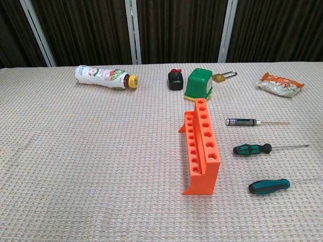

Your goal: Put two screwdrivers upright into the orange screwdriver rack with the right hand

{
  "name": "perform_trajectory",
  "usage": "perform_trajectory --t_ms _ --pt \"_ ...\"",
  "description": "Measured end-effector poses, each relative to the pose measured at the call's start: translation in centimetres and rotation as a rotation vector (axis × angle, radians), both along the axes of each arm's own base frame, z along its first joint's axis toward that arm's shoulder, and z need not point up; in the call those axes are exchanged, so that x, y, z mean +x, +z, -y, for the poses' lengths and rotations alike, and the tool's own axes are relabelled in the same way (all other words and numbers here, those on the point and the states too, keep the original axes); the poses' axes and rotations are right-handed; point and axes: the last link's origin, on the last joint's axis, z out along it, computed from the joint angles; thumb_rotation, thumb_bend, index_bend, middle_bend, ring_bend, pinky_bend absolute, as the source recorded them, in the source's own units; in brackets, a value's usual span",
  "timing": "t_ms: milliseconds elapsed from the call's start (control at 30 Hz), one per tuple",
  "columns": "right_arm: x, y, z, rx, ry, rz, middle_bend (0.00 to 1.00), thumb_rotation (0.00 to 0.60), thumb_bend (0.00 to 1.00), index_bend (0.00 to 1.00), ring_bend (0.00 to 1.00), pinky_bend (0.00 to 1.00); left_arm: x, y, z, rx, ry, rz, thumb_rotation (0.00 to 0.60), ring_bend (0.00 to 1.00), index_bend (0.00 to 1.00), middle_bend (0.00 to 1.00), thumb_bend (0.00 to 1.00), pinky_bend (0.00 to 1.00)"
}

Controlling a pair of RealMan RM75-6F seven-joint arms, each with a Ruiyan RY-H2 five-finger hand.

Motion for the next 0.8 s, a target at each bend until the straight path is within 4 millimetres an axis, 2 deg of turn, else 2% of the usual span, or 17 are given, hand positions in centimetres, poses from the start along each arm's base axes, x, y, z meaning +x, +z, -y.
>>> perform_trajectory --t_ms 233,433,600,800 --pt "3.3 -2.0 4.1 0.129 0.03 -0.033 0.19 0.6 0.3 0.42 0.09 0.12 -0.1 0.0 0.0 -0.009 0.009 -0.006 0.6 0.0 0.06 0.0 0.09 0.0" --pt "5.6 -4.3 6.4 0.232 0.041 -0.131 0.19 0.6 0.3 0.43 0.06 0.12 -0.1 -0.1 -0.3 -0.018 0.011 -0.008 0.6 0.0 0.06 0.0 0.09 0.0" --pt "7.1 -6.0 7.3 0.283 0.054 -0.23 0.19 0.6 0.3 0.44 0.04 0.11 -0.3 -0.1 -0.4 -0.02 0.016 -0.01 0.6 0.0 0.06 0.0 0.09 0.0" --pt "8.6 -7.9 7.4 0.316 0.072 -0.331 0.19 0.6 0.3 0.44 0.01 0.07 -0.4 -0.1 -0.6 -0.022 0.018 -0.009 0.6 0.0 0.06 0.0 0.09 0.0"
